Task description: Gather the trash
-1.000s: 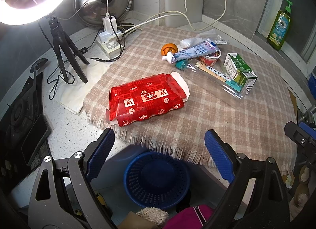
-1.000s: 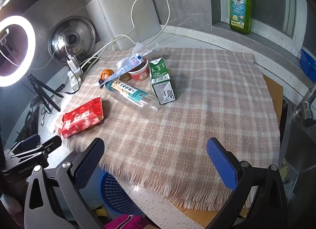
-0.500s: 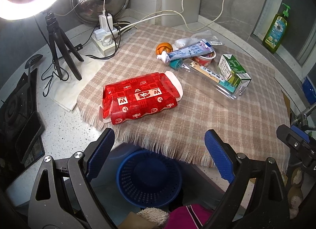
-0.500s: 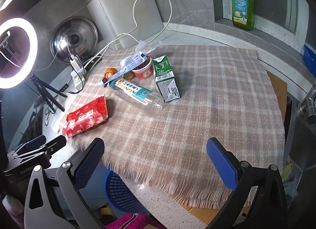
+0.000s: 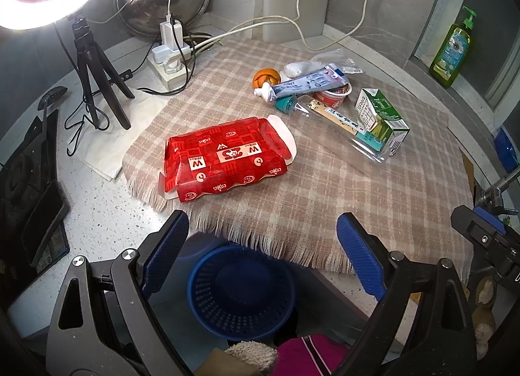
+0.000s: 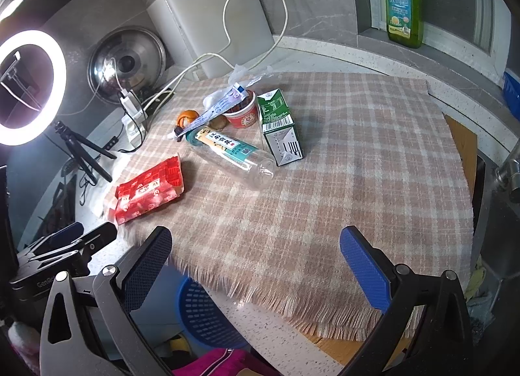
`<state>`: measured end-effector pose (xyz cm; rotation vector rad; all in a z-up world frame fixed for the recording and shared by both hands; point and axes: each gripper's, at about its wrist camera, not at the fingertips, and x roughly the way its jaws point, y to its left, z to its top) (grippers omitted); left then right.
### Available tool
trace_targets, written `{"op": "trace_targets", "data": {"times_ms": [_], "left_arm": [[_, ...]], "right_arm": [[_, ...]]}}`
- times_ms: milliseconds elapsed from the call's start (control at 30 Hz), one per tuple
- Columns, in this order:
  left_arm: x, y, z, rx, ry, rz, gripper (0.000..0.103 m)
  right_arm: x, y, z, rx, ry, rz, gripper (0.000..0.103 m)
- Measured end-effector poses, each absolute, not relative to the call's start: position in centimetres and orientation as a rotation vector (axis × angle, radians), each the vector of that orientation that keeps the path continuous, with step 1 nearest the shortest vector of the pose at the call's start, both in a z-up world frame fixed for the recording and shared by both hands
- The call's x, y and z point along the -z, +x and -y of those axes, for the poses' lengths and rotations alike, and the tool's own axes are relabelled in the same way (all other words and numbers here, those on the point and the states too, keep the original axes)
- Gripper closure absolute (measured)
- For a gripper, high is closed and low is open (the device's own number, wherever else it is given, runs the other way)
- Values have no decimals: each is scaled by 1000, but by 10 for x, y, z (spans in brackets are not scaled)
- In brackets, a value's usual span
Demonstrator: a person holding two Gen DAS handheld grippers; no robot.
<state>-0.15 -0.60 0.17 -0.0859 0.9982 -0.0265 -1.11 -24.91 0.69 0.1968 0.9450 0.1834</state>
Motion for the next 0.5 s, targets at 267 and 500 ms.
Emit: {"op": "trace_targets", "data": {"times_ms": [267,500], "left_arm": [[-2,-1,5,27,-86,-1000,8],[-2,-1,5,26,-88,-1000,8]], "right_arm": [[-7,-11,250,-182,198,-947,1],[-6,-10,250,-183,204,-953,1]]}}
